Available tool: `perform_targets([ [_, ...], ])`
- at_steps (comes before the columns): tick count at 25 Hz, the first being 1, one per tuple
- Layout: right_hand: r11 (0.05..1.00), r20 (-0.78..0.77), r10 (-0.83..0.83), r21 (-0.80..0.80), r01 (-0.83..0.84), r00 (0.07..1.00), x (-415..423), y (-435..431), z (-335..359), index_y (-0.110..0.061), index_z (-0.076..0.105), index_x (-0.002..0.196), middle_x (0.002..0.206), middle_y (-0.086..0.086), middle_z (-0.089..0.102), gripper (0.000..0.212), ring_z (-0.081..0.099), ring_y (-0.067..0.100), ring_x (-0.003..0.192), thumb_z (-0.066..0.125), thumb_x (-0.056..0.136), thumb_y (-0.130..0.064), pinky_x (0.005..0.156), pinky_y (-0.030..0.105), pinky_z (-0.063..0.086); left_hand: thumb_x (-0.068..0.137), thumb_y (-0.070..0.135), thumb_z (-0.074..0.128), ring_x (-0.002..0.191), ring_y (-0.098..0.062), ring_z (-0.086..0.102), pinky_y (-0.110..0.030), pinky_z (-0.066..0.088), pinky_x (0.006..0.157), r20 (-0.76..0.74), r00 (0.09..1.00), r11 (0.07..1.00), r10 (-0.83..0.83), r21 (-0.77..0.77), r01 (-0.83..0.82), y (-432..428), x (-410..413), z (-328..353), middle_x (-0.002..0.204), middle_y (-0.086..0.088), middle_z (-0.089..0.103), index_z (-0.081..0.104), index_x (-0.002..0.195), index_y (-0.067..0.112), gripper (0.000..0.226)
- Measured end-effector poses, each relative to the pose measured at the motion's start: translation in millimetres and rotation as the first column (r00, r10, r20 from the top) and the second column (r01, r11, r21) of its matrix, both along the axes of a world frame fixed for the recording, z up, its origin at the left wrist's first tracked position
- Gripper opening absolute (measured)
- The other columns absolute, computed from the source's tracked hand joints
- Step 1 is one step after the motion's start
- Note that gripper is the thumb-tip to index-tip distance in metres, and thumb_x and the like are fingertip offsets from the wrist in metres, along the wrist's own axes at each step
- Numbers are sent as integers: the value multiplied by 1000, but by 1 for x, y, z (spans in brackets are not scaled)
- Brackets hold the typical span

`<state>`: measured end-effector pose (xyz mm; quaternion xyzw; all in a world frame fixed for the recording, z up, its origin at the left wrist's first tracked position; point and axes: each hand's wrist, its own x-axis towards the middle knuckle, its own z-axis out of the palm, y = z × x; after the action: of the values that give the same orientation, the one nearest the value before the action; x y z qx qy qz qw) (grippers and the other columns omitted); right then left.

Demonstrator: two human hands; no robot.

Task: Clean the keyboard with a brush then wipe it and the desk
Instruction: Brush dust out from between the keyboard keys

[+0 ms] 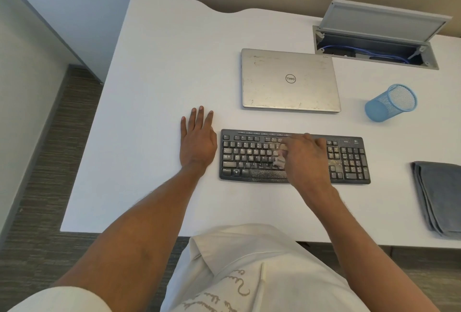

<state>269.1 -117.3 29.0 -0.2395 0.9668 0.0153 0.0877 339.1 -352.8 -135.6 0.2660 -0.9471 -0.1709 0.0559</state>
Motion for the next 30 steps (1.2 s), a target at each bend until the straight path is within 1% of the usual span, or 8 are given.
perform_targets([
  [3,989,32,12,-145,-7,999,5,-13,3,-27,70,94,97,-9,66,22,55,18,98,61,96,-7,94,36,32,108,24,29,165,-22,8,-48,2,134,-10,1000,1000,-3,6,3,1,0,0,177,-4,20,33,166,22,58],
  [7,943,114,230,-270,-192,967,26,-44,-6,-28,73,97,99,-11,67,18,55,17,103,60,99,-15,93,35,28,108,24,30,165,-23,10,-49,4,134,-29,1000,1000,-6,1,6,0,0,-1,176,-5,23,35,165,21,57],
  [10,948,62,270,-191,-254,961,29,-40,-10,-28,71,98,100,-10,66,18,54,18,104,58,101,-17,91,35,26,107,24,29,165,-23,11,-50,5,134,-25,1000,1000,-12,-8,11,0,1,-2,176,-6,23,35,164,20,57],
  [16,993,-65,119,35,-117,991,14,-7,0,-25,70,90,89,-6,67,21,56,21,94,64,93,-6,90,38,35,108,24,30,165,-23,10,-49,3,134,-24,1000,1000,-8,-7,8,0,0,-2,176,-5,23,35,165,20,57],
  [18,992,-55,115,-39,-117,992,15,-10,0,-24,69,90,90,-6,68,18,57,21,95,64,94,-7,90,38,33,108,24,30,165,-23,10,-49,3,134,-23,1000,1000,-10,-6,10,-1,0,-2,176,-5,23,35,165,21,57],
  [22,946,123,220,-271,-180,968,25,-36,-7,-26,71,99,102,-9,68,16,55,18,107,58,100,-17,94,35,26,107,25,28,165,-23,10,-49,3,134,-22,1000,1000,-12,-10,12,0,1,-3,176,-6,23,35,165,21,58],
  [25,939,110,283,-235,-252,953,34,-38,-13,-26,71,94,97,-9,67,18,55,20,103,59,99,-14,92,36,26,108,26,26,165,-23,9,-49,2,134,-14,1000,1000,-12,-8,12,0,1,-1,176,-5,22,34,165,21,58],
  [30,984,39,172,-49,-171,984,21,-10,-3,-25,67,94,98,-6,66,17,55,21,102,57,99,-13,96,39,30,108,25,28,165,-23,9,-49,2,134,-11,1000,1000,-8,-5,8,-1,0,-2,176,-5,22,34,165,21,57],
])
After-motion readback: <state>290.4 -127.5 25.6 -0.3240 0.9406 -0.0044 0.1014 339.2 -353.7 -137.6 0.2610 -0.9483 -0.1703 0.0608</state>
